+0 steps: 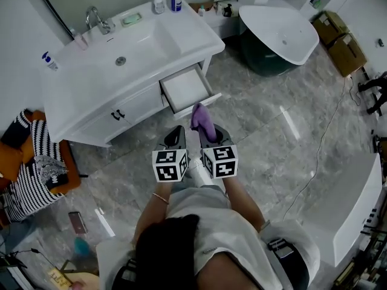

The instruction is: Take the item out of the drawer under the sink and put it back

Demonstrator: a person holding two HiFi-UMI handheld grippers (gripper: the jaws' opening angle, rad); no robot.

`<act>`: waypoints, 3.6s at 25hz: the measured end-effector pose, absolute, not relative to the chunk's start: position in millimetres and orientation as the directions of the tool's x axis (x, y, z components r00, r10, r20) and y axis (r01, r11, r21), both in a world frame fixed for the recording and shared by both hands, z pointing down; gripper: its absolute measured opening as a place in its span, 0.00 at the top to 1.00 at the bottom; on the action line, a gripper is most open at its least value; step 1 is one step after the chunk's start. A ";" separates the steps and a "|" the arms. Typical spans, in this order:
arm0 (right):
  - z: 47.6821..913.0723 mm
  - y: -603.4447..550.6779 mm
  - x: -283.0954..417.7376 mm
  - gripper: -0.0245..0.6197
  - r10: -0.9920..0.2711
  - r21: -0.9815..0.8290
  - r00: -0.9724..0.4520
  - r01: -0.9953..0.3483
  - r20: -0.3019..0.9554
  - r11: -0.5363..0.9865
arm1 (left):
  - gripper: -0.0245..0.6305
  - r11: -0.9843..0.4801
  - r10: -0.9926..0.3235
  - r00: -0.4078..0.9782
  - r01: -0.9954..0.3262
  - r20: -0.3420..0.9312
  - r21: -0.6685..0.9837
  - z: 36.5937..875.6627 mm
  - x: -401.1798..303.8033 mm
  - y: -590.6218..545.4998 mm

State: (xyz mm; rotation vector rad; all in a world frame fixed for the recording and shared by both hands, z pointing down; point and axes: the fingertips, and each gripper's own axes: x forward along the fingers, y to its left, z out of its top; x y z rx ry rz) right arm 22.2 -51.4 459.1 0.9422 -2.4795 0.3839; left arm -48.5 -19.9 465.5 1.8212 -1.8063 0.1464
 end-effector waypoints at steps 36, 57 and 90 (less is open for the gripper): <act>491.7 -160.8 -51.9 0.85 -0.503 -0.095 -0.632 -0.673 0.589 0.734 | 0.96 0.104 -0.870 0.071 -0.941 0.488 0.321 489.8 -122.8 -128.2; 584.0 -246.2 -65.3 0.85 -0.282 -0.162 -0.598 -0.579 0.750 0.799 | 0.96 0.306 -0.789 -0.018 -0.878 0.614 0.368 565.4 -127.4 -208.7; 756.2 -314.9 -92.9 0.85 -0.082 -0.264 -0.532 -0.541 0.843 0.798 | 0.96 0.473 -0.702 -0.097 -0.804 0.705 0.361 716.0 -150.4 -273.6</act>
